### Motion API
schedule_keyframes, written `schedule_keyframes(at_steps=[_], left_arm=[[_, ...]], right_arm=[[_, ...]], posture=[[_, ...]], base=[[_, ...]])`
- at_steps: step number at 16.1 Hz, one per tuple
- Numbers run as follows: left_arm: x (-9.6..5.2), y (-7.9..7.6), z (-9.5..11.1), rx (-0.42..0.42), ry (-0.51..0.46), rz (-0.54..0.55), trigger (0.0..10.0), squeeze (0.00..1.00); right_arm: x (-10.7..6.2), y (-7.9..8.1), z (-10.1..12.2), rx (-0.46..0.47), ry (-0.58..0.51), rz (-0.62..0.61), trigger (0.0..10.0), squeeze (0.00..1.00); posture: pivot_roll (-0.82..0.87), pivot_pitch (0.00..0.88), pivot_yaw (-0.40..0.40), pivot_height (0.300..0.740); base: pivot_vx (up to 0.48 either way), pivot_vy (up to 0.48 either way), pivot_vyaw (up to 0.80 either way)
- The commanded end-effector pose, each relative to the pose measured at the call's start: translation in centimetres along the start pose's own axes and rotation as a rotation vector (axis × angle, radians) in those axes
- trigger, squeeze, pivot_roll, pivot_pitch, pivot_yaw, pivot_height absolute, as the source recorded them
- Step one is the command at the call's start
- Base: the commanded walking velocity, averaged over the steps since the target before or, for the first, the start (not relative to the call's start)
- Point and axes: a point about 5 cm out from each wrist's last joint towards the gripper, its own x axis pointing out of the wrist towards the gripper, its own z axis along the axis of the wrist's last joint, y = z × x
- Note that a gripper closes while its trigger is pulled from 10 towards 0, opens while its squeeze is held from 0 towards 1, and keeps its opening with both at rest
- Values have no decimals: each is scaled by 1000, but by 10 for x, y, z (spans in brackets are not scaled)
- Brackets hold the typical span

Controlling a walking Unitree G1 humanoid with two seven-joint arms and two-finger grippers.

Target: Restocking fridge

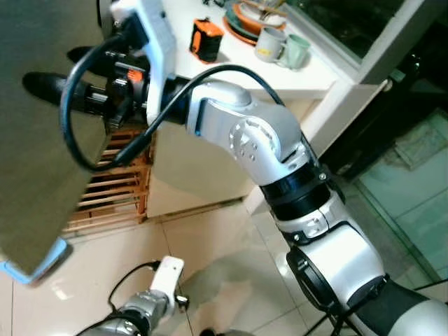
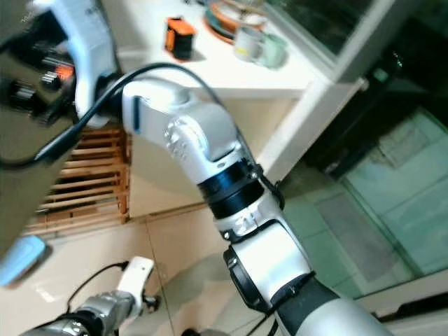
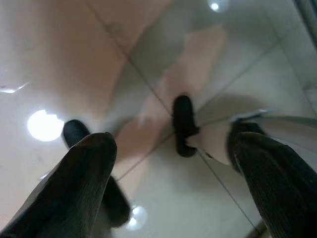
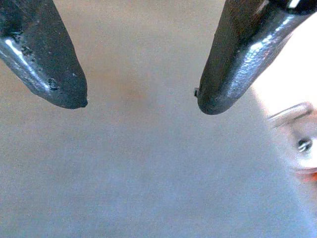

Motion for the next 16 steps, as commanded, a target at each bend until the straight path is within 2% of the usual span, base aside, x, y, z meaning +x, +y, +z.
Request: schedule_keyframes(at_steps=[1, 2, 3, 4, 5, 6, 7, 8, 9, 10, 11, 12, 14, 16], left_arm=[[1, -7, 3, -25, -29, -5, 10000, 0], [1, -7, 6, 5, -56, 13, 10000, 0], [0, -6, 10, 61, -74, 34, 10000, 0], [0, -4, 16, 133, -112, 73, 10000, 0], [-1, -2, 19, 163, -150, 92, 10000, 0], [-3, -1, 25, 172, -227, 109, 10000, 0], [-5, 1, 31, 176, -310, 128, 10000, 0], [-9, 2, 39, 166, -423, 111, 10000, 0], [-11, 3, 42, 159, -461, 102, 10000, 0], [-14, 6, 46, 136, -533, 105, 10000, 0], [-67, 31, 146, 116, -881, 136, 10000, 0], [-112, 37, 193, 72, -1084, 141, 10000, 0], [-128, 36, 209, -8, -1195, 131, 10000, 0], [-135, 34, 214, -38, -1241, 120, 10000, 0]], right_arm=[[45, 61, 7, 105, -176, 259, 10000, 0], [23, 22, -4, 98, -138, 85, 10000, 0], [11, 3, -7, 118, -136, 5, 10000, 0], [-12, -23, -10, 131, -134, -143, 10000, 0], [-26, -37, -14, 127, -133, -229, 10000, 0], [-52, -56, -22, 123, -127, -359, 10000, 0], [-76, -68, -30, 86, -113, -469, 10000, 0], [-105, -80, -40, 86, -111, -608, 10000, 0], [-115, -84, -43, 79, -110, -659, 10000, 0], [-138, -93, -48, 93, -134, -779, 10000, 0], [-161, -99, -54, 65, -123, -894, 10000, 0], [-176, -101, -60, 76, -129, -958, 10000, 0], [-187, -100, -69, 40, -84, -996, 10000, 0], [-188, -99, -74, 24, -62, -1007, 10000, 0]], posture=[[90, 34, -278, 732], [72, 29, -255, 732], [59, 20, -237, 732], [48, 16, -221, 732], [23, 4, -193, 732], [0, 0, -166, 732], [-12, 0, -149, 732], [-39, 0, -116, 732], [-45, 0, -108, 732], [-55, 0, -96, 732], [-76, 0, -77, 732], [-88, 0, -66, 732], [-102, 0, -56, 732], [-106, 0, -52, 732]], base=[[0, 0, 0], [0, 0, 0], [0, 0, 0], [0, 0, 0], [0, 0, 0], [0, 0, 0], [0, 0, 0], [0, 0, 0], [0, 0, 0], [0, 0, 0], [390, 277, 0], [398, 270, 587], [398, 266, 697], [401, 262, 672]])
